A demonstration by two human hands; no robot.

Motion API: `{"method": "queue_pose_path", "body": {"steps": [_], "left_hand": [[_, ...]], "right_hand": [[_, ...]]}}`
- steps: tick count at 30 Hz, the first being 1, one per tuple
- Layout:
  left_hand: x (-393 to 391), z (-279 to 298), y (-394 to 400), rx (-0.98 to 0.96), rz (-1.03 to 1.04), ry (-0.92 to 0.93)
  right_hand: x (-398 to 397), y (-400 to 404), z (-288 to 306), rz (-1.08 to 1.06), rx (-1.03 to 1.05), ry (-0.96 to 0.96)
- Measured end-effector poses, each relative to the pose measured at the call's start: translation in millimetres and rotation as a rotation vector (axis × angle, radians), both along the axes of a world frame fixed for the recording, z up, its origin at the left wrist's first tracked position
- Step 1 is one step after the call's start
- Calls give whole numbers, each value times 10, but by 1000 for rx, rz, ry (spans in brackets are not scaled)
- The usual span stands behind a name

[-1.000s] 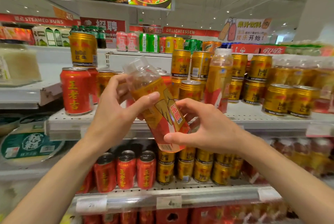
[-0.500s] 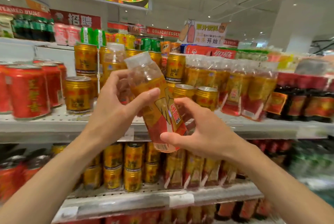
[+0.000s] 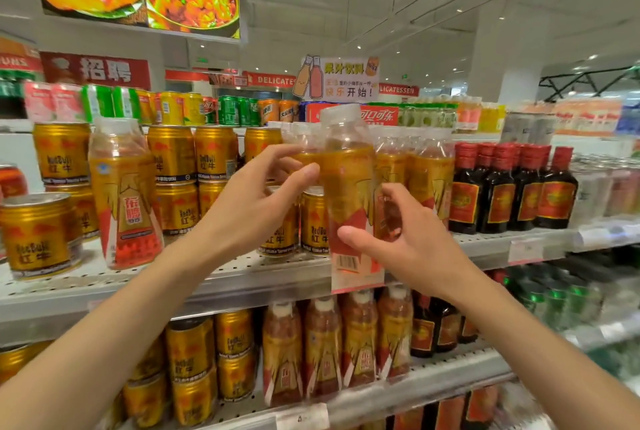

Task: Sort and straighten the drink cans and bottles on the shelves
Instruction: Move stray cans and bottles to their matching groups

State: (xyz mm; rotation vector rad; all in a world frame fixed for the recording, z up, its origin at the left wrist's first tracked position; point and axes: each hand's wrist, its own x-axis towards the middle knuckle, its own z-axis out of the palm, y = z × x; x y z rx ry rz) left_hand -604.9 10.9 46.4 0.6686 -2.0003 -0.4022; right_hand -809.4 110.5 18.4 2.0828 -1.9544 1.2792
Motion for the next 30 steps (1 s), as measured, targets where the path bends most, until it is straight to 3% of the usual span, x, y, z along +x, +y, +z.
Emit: {"method": "queue_pose_path", "body": {"steps": [7,14,19,27,30], "left_hand": [[-74,-250,-385,-156,192,-280],[-105,-424,-491,-206,206,-258],[-140,-462,-495,-245,217,-228],[-55,-446,-506,-237,152,-235],[43,-448,-501,-236,145,-202]], "right_hand": [[-382,-272,-56,-161,-6,-136],[-365,-542,-250,-263,32,-71],[-365,-576,-321,-216,-1,-139],[-376,-542,-308,-224,3,-44],[-451,-492,-274,-241,-121,-39]]}}
